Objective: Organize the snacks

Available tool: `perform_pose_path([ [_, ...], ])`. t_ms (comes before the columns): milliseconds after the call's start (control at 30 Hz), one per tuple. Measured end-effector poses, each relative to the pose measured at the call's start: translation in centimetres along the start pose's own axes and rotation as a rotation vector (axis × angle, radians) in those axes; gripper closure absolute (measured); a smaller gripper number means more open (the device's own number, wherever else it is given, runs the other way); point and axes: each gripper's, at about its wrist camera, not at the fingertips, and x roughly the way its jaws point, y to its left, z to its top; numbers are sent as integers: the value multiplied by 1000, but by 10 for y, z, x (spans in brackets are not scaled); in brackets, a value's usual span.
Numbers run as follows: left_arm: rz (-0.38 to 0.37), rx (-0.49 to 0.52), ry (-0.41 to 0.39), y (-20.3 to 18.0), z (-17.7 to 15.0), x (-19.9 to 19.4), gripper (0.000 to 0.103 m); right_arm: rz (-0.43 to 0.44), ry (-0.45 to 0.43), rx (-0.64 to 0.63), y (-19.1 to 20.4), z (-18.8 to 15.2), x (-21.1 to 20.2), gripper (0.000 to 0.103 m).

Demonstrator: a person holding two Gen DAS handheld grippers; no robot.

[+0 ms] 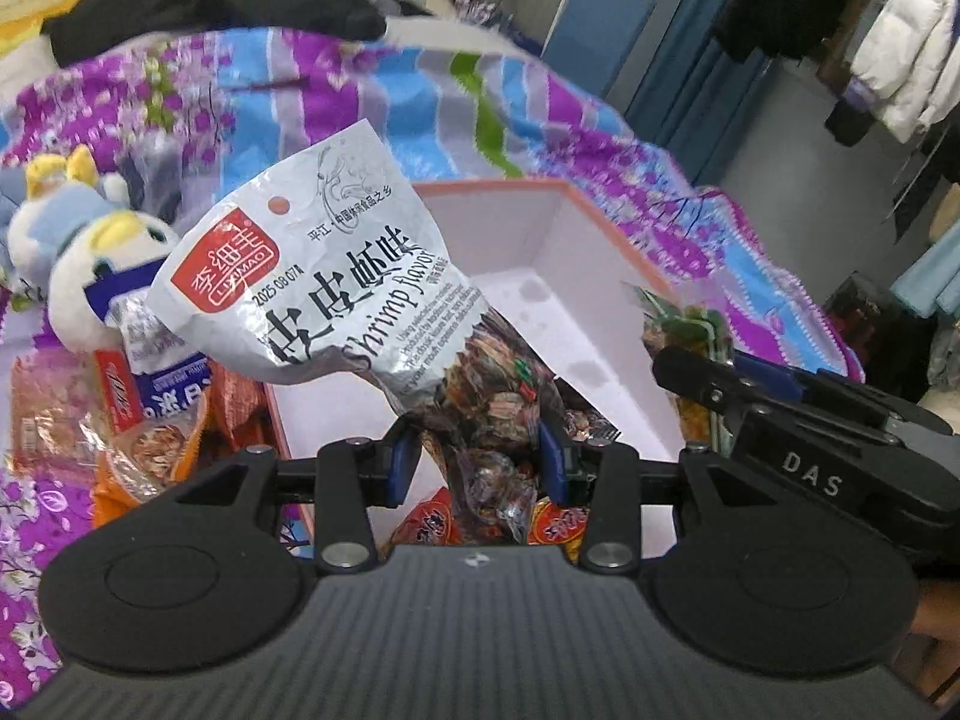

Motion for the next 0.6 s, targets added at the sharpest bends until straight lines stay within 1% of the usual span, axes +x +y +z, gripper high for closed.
perform_pose_path([
  [167, -3, 7, 36, 9, 3, 23, 56, -10, 54, 22, -5, -11, 31, 64],
  [233, -19, -1, 43, 14, 3, 26, 56, -28, 66, 30, -6, -14, 35, 64],
  [300, -26, 12, 44, 14, 4, 26, 54, -49, 73, 43, -6, -16, 35, 62],
  [333, -21, 22, 43, 14, 4, 23, 51, -52, 71, 55, -6, -17, 34, 62],
  [367, -19, 30, 41, 12, 4, 20, 44, -55, 71, 60, -6, -17, 32, 61],
  [400, -17, 38, 37, 11, 4, 16, 41, -57, 70, 62, -5, -17, 29, 57],
  [433, -15, 45, 29, 10, 4, 11, 37, -63, 65, 65, -3, -17, 26, 53],
  [467, -12, 49, 20, 10, 5, 6, 36, -66, 58, 69, -2, -16, 22, 49],
  [600, -22, 47, -19, 6, 6, -23, 36, -58, 30, 72, 7, -12, 2, 49],
])
